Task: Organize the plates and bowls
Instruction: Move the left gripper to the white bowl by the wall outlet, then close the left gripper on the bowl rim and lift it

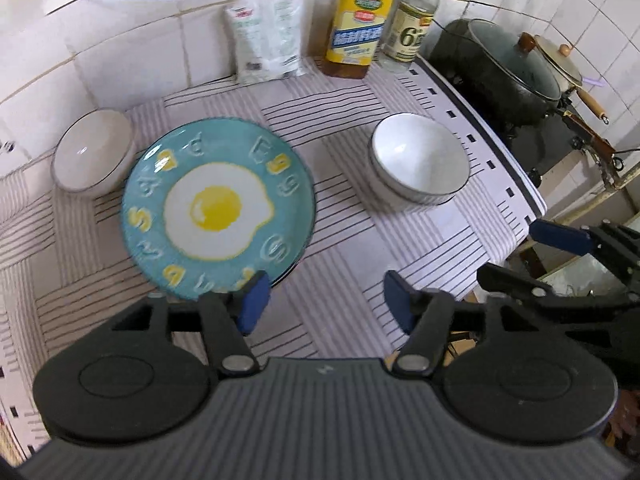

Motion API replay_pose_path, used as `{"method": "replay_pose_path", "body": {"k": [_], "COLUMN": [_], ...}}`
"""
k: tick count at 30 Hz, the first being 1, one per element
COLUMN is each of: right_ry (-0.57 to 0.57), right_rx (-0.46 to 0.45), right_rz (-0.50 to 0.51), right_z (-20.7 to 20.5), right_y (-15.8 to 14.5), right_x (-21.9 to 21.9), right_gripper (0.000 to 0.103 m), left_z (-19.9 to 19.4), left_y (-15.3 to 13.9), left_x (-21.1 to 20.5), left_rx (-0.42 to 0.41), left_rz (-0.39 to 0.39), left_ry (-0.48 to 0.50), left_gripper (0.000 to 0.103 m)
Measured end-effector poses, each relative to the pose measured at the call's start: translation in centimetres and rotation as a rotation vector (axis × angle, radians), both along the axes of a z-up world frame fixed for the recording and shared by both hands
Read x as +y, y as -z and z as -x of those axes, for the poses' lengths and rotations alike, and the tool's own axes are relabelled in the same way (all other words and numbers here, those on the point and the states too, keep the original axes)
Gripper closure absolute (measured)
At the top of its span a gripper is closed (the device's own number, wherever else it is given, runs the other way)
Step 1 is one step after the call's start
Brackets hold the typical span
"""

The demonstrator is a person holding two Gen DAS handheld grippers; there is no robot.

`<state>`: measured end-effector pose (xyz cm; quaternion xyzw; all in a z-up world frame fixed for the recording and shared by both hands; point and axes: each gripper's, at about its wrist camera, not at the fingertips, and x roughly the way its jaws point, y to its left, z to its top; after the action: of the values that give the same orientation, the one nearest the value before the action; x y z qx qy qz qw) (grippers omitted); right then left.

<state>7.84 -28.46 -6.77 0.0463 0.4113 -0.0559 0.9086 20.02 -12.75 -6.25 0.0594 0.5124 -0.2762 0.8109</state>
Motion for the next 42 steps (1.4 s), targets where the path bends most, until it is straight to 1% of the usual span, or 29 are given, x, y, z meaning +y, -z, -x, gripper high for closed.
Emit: {"method": "replay_pose_path", "body": {"k": [1, 4, 6, 8, 11, 13, 17, 22, 26, 28, 30, 33, 35, 36, 37, 39, 42], "right_ry": [-0.004, -0.028, -0.055, -0.088, -0.153, -0.209, -0.253, -0.293, -0.311, -0.322, -0.333, -0.334, -0.332, -0.329, -0.327, -0.317, -0.306], "right_rx": [0.018, 0.046, 0.050, 0.039, 0.011, -0.030, -0.095, -0.153, -0.172, -0.181, -0.179, -0.177, -0.172, -0.164, -0.155, -0.144, -0.156], "right_rz": [0.013, 0.032, 0.022, 0.001, -0.047, -0.088, -0.167, -0.235, -0.284, -0.283, -0.283, -0.296, -0.303, -0.305, -0.304, -0.292, -0.302], "right_z": [-0.2, -0.7, -1.1, -1.6, -2.9, -3.9, -6.4, -10.5, -13.7, -15.2, -16.8, -18.7, -20.0, -20.7, -21.4, -22.5, -23.7], "right_y": [0.3, 1.0, 1.3, 1.4, 1.9, 2.6, 4.0, 5.2, 5.5, 5.6, 5.9, 6.4, 6.8, 7.0, 7.2, 7.6, 7.6], "right_x": [0.3, 1.3, 2.0, 2.7, 3.8, 4.7, 6.0, 7.7, 8.8, 9.5, 10.1, 10.8, 11.3, 11.5, 11.8, 12.4, 12.8], "right_gripper": [0.028, 0.028, 0.028, 0.028, 0.028, 0.028, 0.028, 0.028, 0.029, 0.033, 0.035, 0.041, 0.050, 0.060, 0.065, 0.065, 0.065], "left_z": [0.2, 0.4, 0.3, -0.2, -1.1, -2.1, -4.1, -6.6, -8.6, -9.5, -10.2, -11.1, -11.8, -12.1, -12.5, -13.1, -14.3], "left_y": [0.2, 1.0, 1.7, 2.5, 3.9, 4.8, 5.8, 5.9, 6.2, 6.6, 7.1, 7.4, 7.5, 7.6, 7.6, 7.7, 8.1], "left_x": [0.6, 2.8, 4.1, 5.9, 8.1, 9.5, 12.5, 15.5, 17.7, 18.6, 19.5, 20.1, 20.4, 20.5, 20.6, 20.7, 20.8], "left_rx": [0.000, 0.002, 0.007, 0.017, -0.001, 0.011, 0.034, 0.016, -0.006, -0.004, 0.000, -0.027, -0.046, -0.050, -0.057, -0.068, -0.092], "left_rz": [-0.002, -0.026, -0.044, -0.061, -0.108, -0.111, -0.054, 0.025, 0.082, 0.111, 0.144, 0.173, 0.190, 0.196, 0.205, 0.217, 0.222], "left_ry": [-0.004, -0.025, -0.046, -0.081, -0.156, -0.204, -0.304, -0.422, -0.509, -0.558, -0.601, -0.644, -0.659, -0.667, -0.674, -0.693, -0.712], "left_gripper": [0.031, 0.024, 0.022, 0.022, 0.020, 0.020, 0.020, 0.020, 0.020, 0.020, 0.020, 0.021, 0.021, 0.021, 0.021, 0.022, 0.022]}}
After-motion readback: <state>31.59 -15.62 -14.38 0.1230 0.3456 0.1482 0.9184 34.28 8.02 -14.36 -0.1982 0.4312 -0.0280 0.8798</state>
